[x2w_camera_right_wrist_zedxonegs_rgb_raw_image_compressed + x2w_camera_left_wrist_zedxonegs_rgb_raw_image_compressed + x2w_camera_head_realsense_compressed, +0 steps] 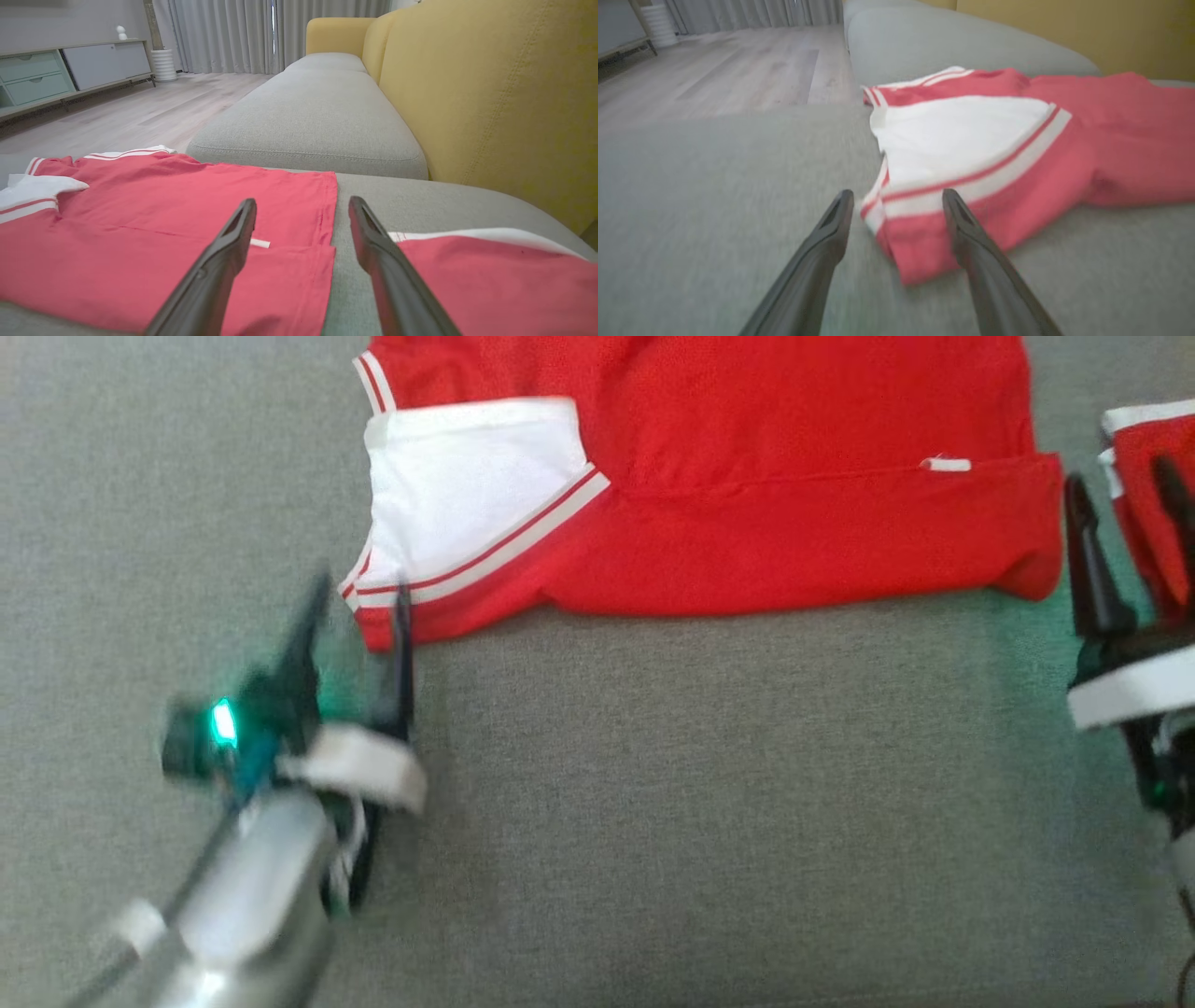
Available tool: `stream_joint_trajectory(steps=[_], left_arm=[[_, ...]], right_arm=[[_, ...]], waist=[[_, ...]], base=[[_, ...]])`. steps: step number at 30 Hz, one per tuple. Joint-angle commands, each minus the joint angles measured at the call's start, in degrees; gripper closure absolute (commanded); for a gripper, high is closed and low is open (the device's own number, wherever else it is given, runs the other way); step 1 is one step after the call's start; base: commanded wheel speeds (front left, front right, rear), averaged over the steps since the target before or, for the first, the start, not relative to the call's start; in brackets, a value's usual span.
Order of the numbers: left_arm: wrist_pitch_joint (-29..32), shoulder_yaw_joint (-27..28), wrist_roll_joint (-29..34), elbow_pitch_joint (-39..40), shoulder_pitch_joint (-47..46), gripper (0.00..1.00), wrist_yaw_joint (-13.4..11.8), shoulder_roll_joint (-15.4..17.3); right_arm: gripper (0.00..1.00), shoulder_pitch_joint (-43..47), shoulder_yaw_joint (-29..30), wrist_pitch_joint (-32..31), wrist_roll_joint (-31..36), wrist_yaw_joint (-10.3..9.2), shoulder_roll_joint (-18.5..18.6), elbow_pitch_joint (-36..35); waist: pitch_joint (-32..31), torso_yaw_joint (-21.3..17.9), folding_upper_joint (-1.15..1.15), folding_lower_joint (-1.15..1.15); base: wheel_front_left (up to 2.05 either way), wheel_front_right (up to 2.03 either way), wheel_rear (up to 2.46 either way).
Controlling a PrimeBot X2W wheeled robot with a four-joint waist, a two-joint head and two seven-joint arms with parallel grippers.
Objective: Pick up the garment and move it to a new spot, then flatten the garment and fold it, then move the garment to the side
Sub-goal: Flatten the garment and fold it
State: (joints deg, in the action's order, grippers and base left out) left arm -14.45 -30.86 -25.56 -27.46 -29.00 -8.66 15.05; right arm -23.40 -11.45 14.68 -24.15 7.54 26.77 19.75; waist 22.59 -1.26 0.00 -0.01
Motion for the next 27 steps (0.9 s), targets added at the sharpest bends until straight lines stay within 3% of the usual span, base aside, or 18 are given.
stream_joint_trajectory(steps=[1,7,11,12,13,15,21,27], left_arm=[[-0.47,2.55,-0.67,1.34,-0.13,0.0,-0.64,1.24],[1.8,2.98,-2.43,-1.8,2.85,0.0,-2.69,0.41],[4.56,3.04,-4.07,-3.89,2.77,0.0,-2.35,-0.28],[5.31,2.88,-4.46,-4.15,2.83,0.05,-2.02,-0.45],[6.21,2.73,-5.11,-4.33,2.99,0.24,-1.39,-0.72],[6.8,2.73,-6.06,-4.18,3.16,1.0,-0.48,-1.03],[4.85,2.19,-5.6,-2.33,2.69,1.0,0.29,-0.66],[4.75,1.7,-5.15,-1.51,1.91,1.0,0.41,-0.26]], right_arm=[[0.0,1.89,0.08,0.31,0.57,-0.05,0.25,-2.31],[0.0,4.76,-0.43,0.31,2.07,-0.05,-1.41,-5.37],[0.0,5.11,-1.0,0.31,2.07,-0.05,-1.78,-5.86],[0.0,5.2,-1.1,0.31,2.0,-0.05,-1.83,-5.64],[0.0,5.33,-1.17,0.31,1.9,-0.05,-1.88,-5.12],[0.0,5.56,-1.26,0.32,1.47,-0.05,-2.18,-3.31],[0.0,3.45,-0.22,0.32,0.69,-0.05,-4.44,9.45],[0.0,0.02,-0.46,0.16,-0.26,-0.05,-6.12,16.11]], waist=[[-0.98,-0.3,0.0,0.01],[-1.85,-1.33,0.0,0.01],[-1.82,-1.96,0.0,0.01],[-1.82,-2.05,0.0,0.01],[-1.87,-2.08,0.0,0.01],[-2.03,-2.02,0.0,0.01],[-2.98,-0.48,0.0,0.01],[-2.85,0.46,0.0,0.01]], base=[[0.0,0.0,0.0],[0.0,0.0,0.0],[0.0,0.0,0.0],[0.0,0.0,0.0],[0.0,0.0,0.0],[0.0,0.0,0.0],[0.0,0.0,0.0],[0.0,0.0,0.0]])
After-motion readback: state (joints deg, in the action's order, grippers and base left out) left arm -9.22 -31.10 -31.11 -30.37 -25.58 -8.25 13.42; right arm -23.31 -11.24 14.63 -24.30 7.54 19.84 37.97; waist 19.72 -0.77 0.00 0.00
